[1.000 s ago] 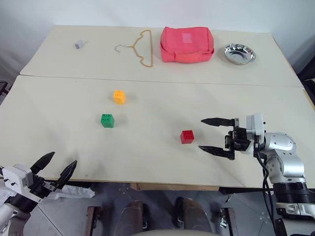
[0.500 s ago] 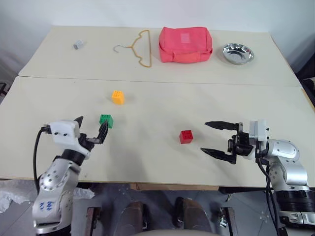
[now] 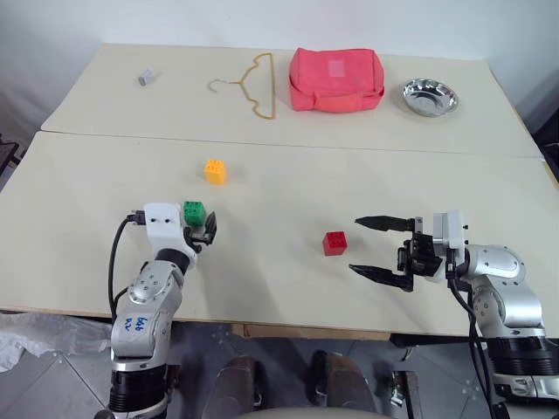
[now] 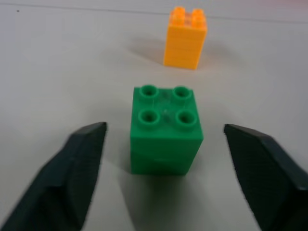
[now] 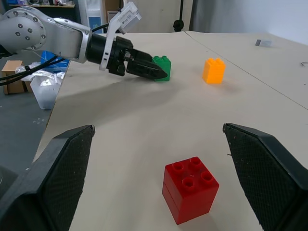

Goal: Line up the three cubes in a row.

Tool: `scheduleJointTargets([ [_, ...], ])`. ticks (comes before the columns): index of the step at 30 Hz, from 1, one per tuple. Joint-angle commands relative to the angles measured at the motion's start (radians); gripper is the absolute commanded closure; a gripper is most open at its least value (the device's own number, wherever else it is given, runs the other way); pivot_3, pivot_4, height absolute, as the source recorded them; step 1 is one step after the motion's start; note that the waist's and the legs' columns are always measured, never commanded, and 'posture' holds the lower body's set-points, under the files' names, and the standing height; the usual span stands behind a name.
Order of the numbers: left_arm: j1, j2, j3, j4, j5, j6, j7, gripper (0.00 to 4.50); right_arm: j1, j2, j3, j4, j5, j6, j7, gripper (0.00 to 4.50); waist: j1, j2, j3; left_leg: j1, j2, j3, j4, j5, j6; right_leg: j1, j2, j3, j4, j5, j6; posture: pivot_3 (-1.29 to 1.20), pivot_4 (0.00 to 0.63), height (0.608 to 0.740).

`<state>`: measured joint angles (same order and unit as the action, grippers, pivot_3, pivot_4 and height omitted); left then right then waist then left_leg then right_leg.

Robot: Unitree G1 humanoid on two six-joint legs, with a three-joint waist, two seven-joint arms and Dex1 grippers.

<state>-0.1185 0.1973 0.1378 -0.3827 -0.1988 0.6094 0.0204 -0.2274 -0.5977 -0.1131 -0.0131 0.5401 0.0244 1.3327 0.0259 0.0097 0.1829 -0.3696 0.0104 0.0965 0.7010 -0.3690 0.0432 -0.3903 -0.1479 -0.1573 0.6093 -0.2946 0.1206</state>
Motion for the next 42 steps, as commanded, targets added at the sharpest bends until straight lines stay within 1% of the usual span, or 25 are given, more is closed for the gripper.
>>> scheduleJointTargets([
  [1,-0.016,0.022,0.002,-0.024,0.01,-0.033,-0.033,1.78,0.01,0.002,-0.005,-0.035,0.011,-0.014,-0.009,0.0,0.0,0.0,0.0,0.0,0.0,0.0,0.0,0.0,0.0,0.0,0.0,0.0,0.0,0.0,0.0,0.0,0.15,0.74],
  [3,-0.022,0.044,-0.008,-0.009,0.01,-0.055,-0.072,2.45,0.005,0.001,-0.013,-0.024,0.006,-0.023,-0.016,0.0,0.0,0.0,0.0,0.0,0.0,0.0,0.0,0.0,0.0,0.0,0.0,0.0,0.0,0.0,0.0,0.0,0.15,0.74],
  [5,-0.024,0.068,-0.021,0.01,0.0,-0.098,-0.136,3.03,0.002,-0.004,-0.021,-0.013,0.005,-0.028,-0.018,0.0,-0.001,0.0,0.0,0.0,0.0,0.0,0.0,0.0,0.0,0.0,0.0,0.0,0.0,0.0,0.0,0.0,0.15,0.74],
  [8,-0.024,0.127,-0.014,0.028,-0.084,-0.208,-0.338,3.02,0.019,-0.023,-0.037,-0.019,0.012,-0.025,-0.014,0.0,-0.001,0.0,0.0,0.0,0.0,0.0,0.0,0.0,0.0,0.0,0.0,0.0,0.0,0.0,0.0,0.0,0.15,0.74],
  [9,-0.024,0.163,-0.016,0.025,-0.133,-0.244,-0.453,3.02,0.031,-0.038,-0.046,-0.024,0.018,-0.01,-0.01,0.0,0.0,0.0,0.0,0.0,0.0,0.0,0.0,0.0,0.0,0.0,0.0,0.0,0.0,0.0,0.0,0.0,0.15,0.74],
  [10,-0.024,0.187,-0.018,0.026,-0.165,-0.27,-0.531,3.02,0.04,-0.049,-0.051,-0.027,0.023,0.001,-0.007,0.0,0.0,0.0,0.0,0.0,0.0,0.0,0.0,0.0,0.0,0.0,0.0,0.0,0.0,0.0,0.0,0.0,0.15,0.74],
  [12,-0.031,0.256,-0.039,0.039,-0.191,-0.336,-0.683,3.02,0.051,-0.071,-0.064,-0.029,0.024,0.006,-0.007,0.0,-0.001,0.0,0.0,0.0,0.0,0.0,0.0,0.0,0.0,0.0,0.0,0.0,0.0,0.0,0.0,0.0,0.15,0.74],
  [15,-0.125,0.392,-0.113,0.127,-0.222,-0.409,-0.991,3.02,0.06,-0.128,-0.137,0.011,0.019,-0.017,-0.013,0.0,0.0,0.001,0.0,0.0,0.0,0.001,0.0,0.0,0.0,0.0,0.0,0.0,0.0,0.0,0.0,0.0,0.15,0.74],
  [16,-0.176,0.426,-0.157,0.181,-0.199,-0.415,-1.059,3.02,0.066,-0.148,-0.16,0.01,0.028,-0.005,-0.013,0.0,0.003,0.001,0.0,0.0,0.0,0.001,0.001,0.0,0.0,-0.001,0.0,0.0,0.001,0.0,0.0,0.0,0.15,0.74],
  [18,-0.26,0.452,-0.246,0.271,-0.156,-0.452,-1.172,3.02,0.081,-0.178,-0.186,-0.004,0.037,0.012,-0.012,0.0,0.002,0.001,0.0,0.0,-0.001,0.002,0.001,0.001,0.0,0.0,0.0,0.0,0.001,0.0,0.0,0.0,0.15,0.74],
  [20,-0.332,0.432,-0.299,0.352,-0.119,-0.458,-1.194,3.02,0.102,-0.194,-0.191,-0.018,0.033,0.017,-0.006,0.0,0.0,0.001,0.0,0.0,-0.002,0.001,0.0,0.001,0.0,0.0,0.0,0.0,0.0,0.0,0.0,0.0,0.15,0.74],
  [22,-0.404,0.39,-0.351,0.453,-0.058,-0.476,-1.183,3.02,0.133,-0.198,-0.2,-0.037,0.032,0.018,-0.01,0.0,0.001,0.001,0.0,0.0,-0.001,0.001,0.0,0.0,0.0,0.0,0.001,0.0,0.0,0.0,0.0,0.0,0.15,0.74],
  [24,-0.452,0.356,-0.379,0.538,-0.019,-0.537,-1.195,3.02,0.158,-0.194,-0.204,-0.066,0.034,0.022,-0.024,0.0,0.001,0.001,0.001,-0.001,-0.002,0.001,-0.001,0.001,0.0,-0.001,0.001,-0.001,0.0,0.0,0.0,0.0,0.15,0.74],
  [26,-0.49,0.322,-0.386,0.615,-0.003,-0.576,-1.198,3.02,0.184,-0.185,-0.206,-0.098,0.04,0.028,-0.045,0.0,-0.002,0.0,0.001,-0.001,-0.006,0.001,-0.001,0.001,0.001,-0.001,0.001,-0.001,0.0,0.0,0.0,0.0,0.15,0.74],
  [32,-0.569,0.265,-0.4,0.806,0.053,-0.689,-1.226,3.02,0.247,-0.166,-0.208,-0.166,0.049,0.042,-0.091,0.0,0.0,0.0,0.001,-0.001,-0.006,0.001,0.0,0.001,0.001,-0.001,0.0,0.0,0.001,0.0,0.001,0.0,0.15,0.74],
  [38,-0.614,0.224,-0.392,0.89,0.028,-0.709,-1.317,3.02,0.261,-0.164,-0.203,-0.188,0.063,0.056,-0.109,0.0,0.004,0.0,0.001,-0.001,-0.006,0.0,0.0,0.001,0.002,0.0,-0.001,-0.001,0.001,0.001,0.002,0.0,0.15,0.74],
  [40,-0.614,0.219,-0.376,0.891,0.017,-0.691,-1.317,2.29,0.254,-0.159,-0.19,-0.189,0.064,0.058,-0.108,0.0,0.003,0.0,0.001,-0.001,-0.006,0.0,0.0,0.001,0.002,0.0,-0.001,-0.001,0.001,0.001,0.002,0.0,0.15,0.74],
  [42,-0.608,0.215,-0.352,0.884,0.011,-0.676,-1.29,1.74,0.245,-0.153,-0.176,-0.19,0.064,0.063,-0.107,0.0,0.001,0.0,0.001,-0.001,-0.006,0.0,0.0,0.002,0.002,0.0,-0.001,-0.001,0.001,0.001,0.002,0.0,0.15,0.74],
])
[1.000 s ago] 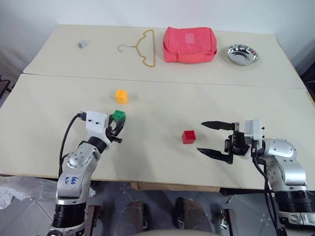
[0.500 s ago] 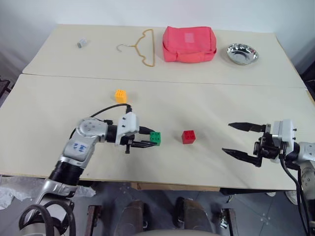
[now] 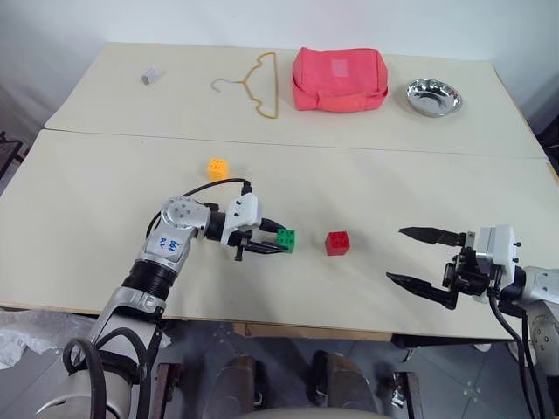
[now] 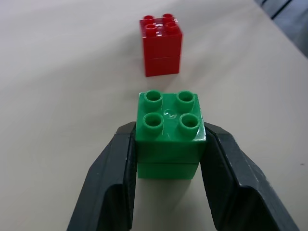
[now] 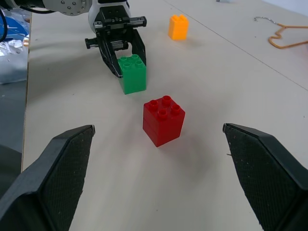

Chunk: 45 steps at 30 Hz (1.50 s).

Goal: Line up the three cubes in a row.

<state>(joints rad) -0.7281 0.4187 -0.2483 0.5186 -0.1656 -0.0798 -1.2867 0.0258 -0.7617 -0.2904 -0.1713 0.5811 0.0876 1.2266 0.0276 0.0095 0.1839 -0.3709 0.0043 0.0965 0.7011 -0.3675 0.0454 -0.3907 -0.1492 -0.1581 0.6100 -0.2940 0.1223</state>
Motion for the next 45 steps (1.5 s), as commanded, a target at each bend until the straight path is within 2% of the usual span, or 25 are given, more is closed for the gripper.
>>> scheduleJointTargets([
  [1,0.006,-0.008,0.044,-0.023,-0.024,0.017,0.03,1.42,-0.01,0.013,0.007,-0.034,0.024,0.001,-0.001,0.0,-0.001,0.0,0.0,0.0,0.0,0.0,0.0,0.0,0.0,0.0,0.0,0.0,0.0,0.0,0.0,0.0,0.15,0.74],
  [5,0.116,0.028,0.15,-0.169,-0.082,0.009,0.094,0.11,-0.065,0.048,0.029,-0.048,0.041,0.006,-0.024,0.0,-0.012,0.0,0.0,0.0,0.003,0.0,0.0,0.0,0.0,-0.001,0.0,0.0,0.0,0.0,0.0,0.0,0.15,0.74],
  [6,0.174,0.051,0.195,-0.234,-0.107,0.019,0.113,0.02,-0.087,0.058,0.039,-0.059,0.055,0.03,-0.041,0.0,-0.015,0.0,0.0,0.0,0.004,0.001,0.0,0.0,0.0,-0.001,0.001,0.001,0.0,0.0,0.0,0.0,0.15,0.74],
  [10,0.398,0.099,0.357,-0.482,-0.245,0.047,0.165,0.02,-0.123,0.083,0.079,-0.084,0.064,0.058,-0.051,0.0,-0.029,0.0,0.0,0.001,0.006,-0.001,0.0,0.0,-0.001,-0.001,0.001,0.0,0.001,0.0,-0.001,0.0,0.15,0.74],
  [13,0.533,0.116,0.464,-0.64,-0.328,0.185,0.283,0.02,-0.143,0.107,0.103,-0.067,0.041,0.027,-0.051,0.0,-0.016,-0.001,0.001,0.0,0.006,-0.002,0.0,0.0,-0.001,0.0,0.0,0.0,0.0,0.0,-0.001,0.0,0.15,0.74],
  [16,0.753,0.061,0.681,-0.738,-0.302,0.164,0.506,0.02,-0.211,0.159,0.141,0.012,0.005,-0.027,-0.049,0.0,-0.022,-0.001,0.0,0.002,0.005,-0.003,0.002,0.0,0.0,0.003,-0.001,0.002,-0.001,0.0,0.0,0.0,0.15,0.74],
  [19,0.859,-0.028,0.819,-0.755,-0.272,0.122,0.702,0.02,-0.249,0.188,0.147,0.032,0.009,-0.067,-0.029,0.0,-0.025,-0.001,0.001,0.003,0.005,-0.003,0.001,-0.001,-0.001,0.003,0.0,0.001,-0.002,0.0,0.0,0.0,0.15,0.74],
  [22,0.951,-0.077,0.87,-0.787,-0.248,0.116,0.793,0.02,-0.254,0.192,0.154,0.035,0.004,-0.091,-0.009,0.0,-0.008,-0.002,0.0,0.002,0.005,-0.004,0.001,-0.001,-0.001,0.004,0.0,0.0,-0.002,0.0,-0.001,0.0,0.15,0.74],
  [28,1.069,-0.133,0.807,-0.918,-0.303,0.157,0.81,0.02,-0.257,0.176,0.15,0.054,0.001,-0.107,0.013,0.0,-0.001,-0.003,0.0,0.002,0.005,-0.004,0.001,-0.002,0.001,0.005,-0.001,0.001,-0.004,0.0,0.0,0.0,0.15,0.74],
  [31,1.028,-0.117,0.755,-0.949,-0.282,0.199,0.843,0.02,-0.266,0.17,0.145,0.075,-0.004,-0.112,0.022,0.0,-0.005,-0.003,0.0,0.003,0.005,-0.004,0.001,-0.002,0.001,0.006,-0.001,0.001,-0.004,0.0,0.0,0.0,0.15,0.74],
  [37,0.592,0.0,0.608,-0.828,-0.293,0.576,0.996,0.02,-0.276,0.17,0.159,0.096,-0.018,-0.11,0.027,0.0,-0.001,-0.003,-0.001,0.003,0.005,-0.004,0.002,-0.001,0.0,0.006,0.0,0.0,-0.001,0.001,-0.001,0.0,0.15,0.74],
  [41,0.323,0.047,0.474,-0.69,-0.24,0.76,1.021,0.02,-0.272,0.165,0.158,0.1,-0.03,-0.111,0.025,0.0,-0.006,-0.003,-0.001,0.002,0.003,-0.002,0.0,-0.001,0.0,0.002,0.0,0.0,-0.001,0.001,-0.001,0.0,0.15,0.74],
  [45,0.11,0.036,0.429,-0.445,-0.169,0.769,1.068,0.02,-0.272,0.167,0.156,0.096,-0.042,-0.114,0.008,0.0,-0.006,-0.003,0.0,0.001,0.003,-0.001,-0.001,-0.001,-0.001,0.0,0.001,0.0,0.0,0.001,-0.001,0.0,0.15,0.74],
])
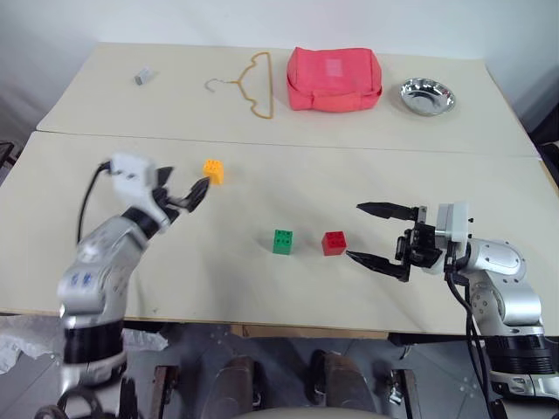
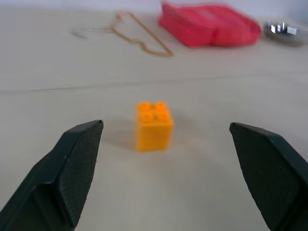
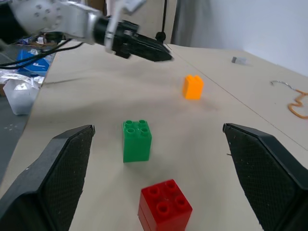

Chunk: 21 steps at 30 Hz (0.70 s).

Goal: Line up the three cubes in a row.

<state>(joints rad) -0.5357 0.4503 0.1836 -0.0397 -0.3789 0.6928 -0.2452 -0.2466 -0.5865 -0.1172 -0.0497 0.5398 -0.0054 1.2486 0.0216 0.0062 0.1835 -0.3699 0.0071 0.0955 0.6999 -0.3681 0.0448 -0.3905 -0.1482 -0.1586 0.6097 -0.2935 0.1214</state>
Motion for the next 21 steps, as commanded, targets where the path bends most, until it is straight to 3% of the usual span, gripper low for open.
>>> scheduleJointTargets([
  [1,-0.118,0.001,-0.012,0.162,0.052,-0.013,0.017,0.02,0.005,-0.007,-0.017,-0.033,-0.004,-0.02,-0.021,0.0,0.0,0.0,0.0,0.0,0.0,0.0,0.0,0.0,0.0,0.0,0.0,0.0,0.0,0.0,0.0,0.0,0.15,0.74],
  [8,-0.213,-0.018,-0.075,0.356,0.121,-0.076,-0.037,0.02,0.052,0.001,-0.017,-0.08,-0.009,-0.021,-0.065,0.0,0.002,-0.001,0.0,-0.001,0.0,0.001,0.0,0.0,0.0,-0.001,0.0,0.0,-0.001,0.0,0.0,0.0,0.15,0.74],
  [11,-0.22,-0.04,-0.06,0.396,0.118,-0.125,-0.048,0.64,0.072,0.005,-0.021,-0.102,-0.011,-0.028,-0.088,0.0,0.005,-0.001,0.001,-0.001,0.0,0.0,0.0,0.0,0.0,0.0,0.0,0.0,0.0,0.0,0.0,0.0,0.15,0.74],
  [18,-0.235,0.016,-0.066,0.473,0.118,-0.212,-0.205,2.81,0.097,-0.002,-0.029,-0.099,-0.012,-0.052,-0.104,0.0,0.002,-0.002,0.001,-0.001,0.0,0.001,0.001,0.0,0.0,-0.001,0.0,0.0,0.0,0.0,0.0,0.0,0.15,0.74],
  [19,-0.233,0.038,-0.079,0.493,0.128,-0.261,-0.263,3.04,0.098,-0.004,-0.03,-0.097,-0.011,-0.053,-0.104,0.0,0.002,-0.002,0.001,-0.001,0.0,0.001,0.001,0.0,0.0,-0.001,0.0,0.0,0.0,0.0,0.0,0.0,0.15,0.74],
  [21,-0.228,0.082,-0.103,0.518,0.134,-0.326,-0.378,3.05,0.1,-0.009,-0.031,-0.097,-0.01,-0.055,-0.104,0.0,0.001,-0.002,0.001,-0.001,0.0,0.001,0.0,0.0,0.0,-0.001,0.0,0.0,0.0,0.0,0.0,0.0,0.15,0.74],
])
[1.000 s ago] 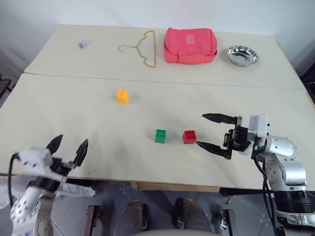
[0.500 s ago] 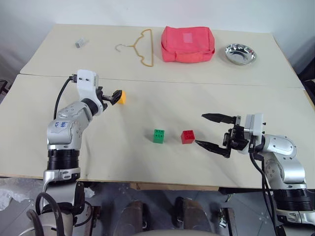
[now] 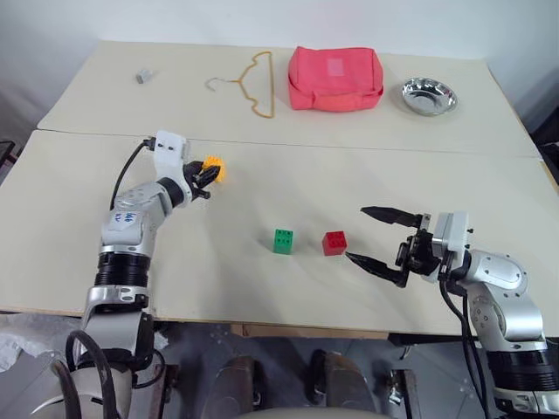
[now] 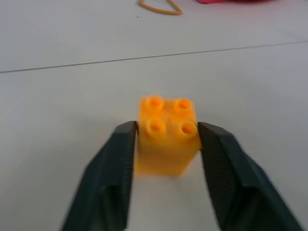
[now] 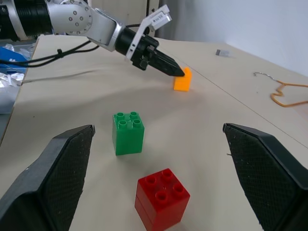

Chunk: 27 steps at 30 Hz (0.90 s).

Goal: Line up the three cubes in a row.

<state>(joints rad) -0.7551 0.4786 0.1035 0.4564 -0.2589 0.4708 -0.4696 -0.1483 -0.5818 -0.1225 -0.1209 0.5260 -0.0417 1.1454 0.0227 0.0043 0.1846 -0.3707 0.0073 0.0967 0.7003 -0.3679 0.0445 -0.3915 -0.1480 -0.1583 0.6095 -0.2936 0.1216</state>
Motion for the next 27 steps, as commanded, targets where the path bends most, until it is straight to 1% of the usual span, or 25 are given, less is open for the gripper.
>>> scheduleJointTargets([
  [1,-0.001,0.087,-0.036,0.026,0.008,-0.154,-0.257,3.05,0.003,-0.017,-0.028,-0.027,0.006,-0.018,0.0,0.0,0.0,0.0,0.0,0.0,0.0,0.0,0.0,0.0,0.0,0.0,0.0,0.0,0.0,0.0,0.0,0.0,0.15,0.74],
  [3,0.011,0.158,-0.041,0.035,-0.025,-0.267,-0.487,3.05,0.006,-0.024,-0.036,-0.029,0.009,-0.015,0.001,0.0,-0.002,0.0,0.0,0.0,0.0,0.0,0.0,0.0,0.0,-0.001,0.0,0.0,0.0,0.0,0.0,0.0,0.15,0.74],
  [6,0.0,0.21,-0.03,0.085,-0.049,-0.373,-0.67,3.05,0.011,-0.034,-0.042,-0.029,0.011,-0.014,0.004,0.0,-0.003,0.0,0.0,0.0,0.0,0.001,0.0,0.0,0.0,-0.001,0.0,0.0,0.0,0.0,0.0,0.0,0.15,0.74],
  [9,-0.01,0.246,-0.016,0.118,-0.104,-0.465,-0.903,3.05,0.02,-0.046,-0.049,-0.028,0.012,-0.015,0.006,0.0,0.001,0.0,0.0,0.0,0.0,0.001,0.0,0.0,0.0,-0.001,0.0,0.0,0.0,0.0,0.0,0.0,0.15,0.74],
  [10,0.008,0.261,-0.047,0.098,-0.109,-0.466,-1.003,3.05,0.025,-0.048,-0.053,-0.029,0.013,-0.014,0.003,0.0,0.001,0.0,0.0,-0.001,0.0,0.001,0.001,0.0,0.0,-0.001,0.0,0.0,0.0,0.0,0.0,0.0,0.15,0.74],
  [12,0.036,0.267,-0.094,0.081,-0.092,-0.511,-1.115,3.05,0.034,-0.049,-0.056,-0.034,0.014,-0.013,-0.001,0.0,0.001,0.0,0.0,-0.001,0.0,0.001,0.001,0.0,0.0,-0.001,0.0,0.0,0.0,0.0,0.0,0.0,0.15,0.74],
  [13,0.048,0.272,-0.126,0.072,-0.103,-0.523,-1.137,3.05,0.038,-0.048,-0.056,-0.037,0.013,-0.013,-0.004,0.0,0.001,0.0,0.0,-0.001,-0.002,0.001,0.001,0.0,0.0,-0.001,0.0,0.0,0.0,0.0,0.0,0.0,0.15,0.74],
  [16,0.047,0.246,-0.183,0.104,-0.08,-0.608,-1.145,3.05,0.049,-0.045,-0.055,-0.047,0.014,-0.009,-0.008,0.0,0.0,0.0,0.0,-0.001,-0.004,0.001,0.001,0.0,0.0,-0.001,0.0,0.0,0.001,0.0,0.0,0.0,0.15,0.74],
  [19,0.008,0.196,-0.203,0.185,-0.049,-0.678,-1.144,3.05,0.057,-0.048,-0.052,-0.054,0.017,-0.001,-0.008,0.0,0.001,0.0,0.0,-0.001,-0.004,0.001,0.001,0.0,0.0,-0.001,0.0,0.0,0.001,0.0,0.0,0.0,0.15,0.74],
  [22,-0.032,0.168,-0.222,0.254,-0.037,-0.725,-1.144,3.05,0.067,-0.061,-0.056,-0.061,0.026,0.019,0.001,0.0,0.0,0.0,0.0,-0.001,-0.005,0.001,0.001,0.0,0.0,-0.001,0.0,0.0,0.001,0.0,0.0,0.0,0.15,0.74],
  [27,-0.055,0.177,-0.299,0.286,-0.05,-0.77,-1.145,3.05,0.081,-0.077,-0.062,-0.064,0.03,0.031,0.009,0.0,0.0,0.0,0.0,-0.001,-0.005,0.001,0.001,0.0,0.0,-0.001,0.0,0.0,0.001,0.0,0.0,0.0,0.15,0.74],
])
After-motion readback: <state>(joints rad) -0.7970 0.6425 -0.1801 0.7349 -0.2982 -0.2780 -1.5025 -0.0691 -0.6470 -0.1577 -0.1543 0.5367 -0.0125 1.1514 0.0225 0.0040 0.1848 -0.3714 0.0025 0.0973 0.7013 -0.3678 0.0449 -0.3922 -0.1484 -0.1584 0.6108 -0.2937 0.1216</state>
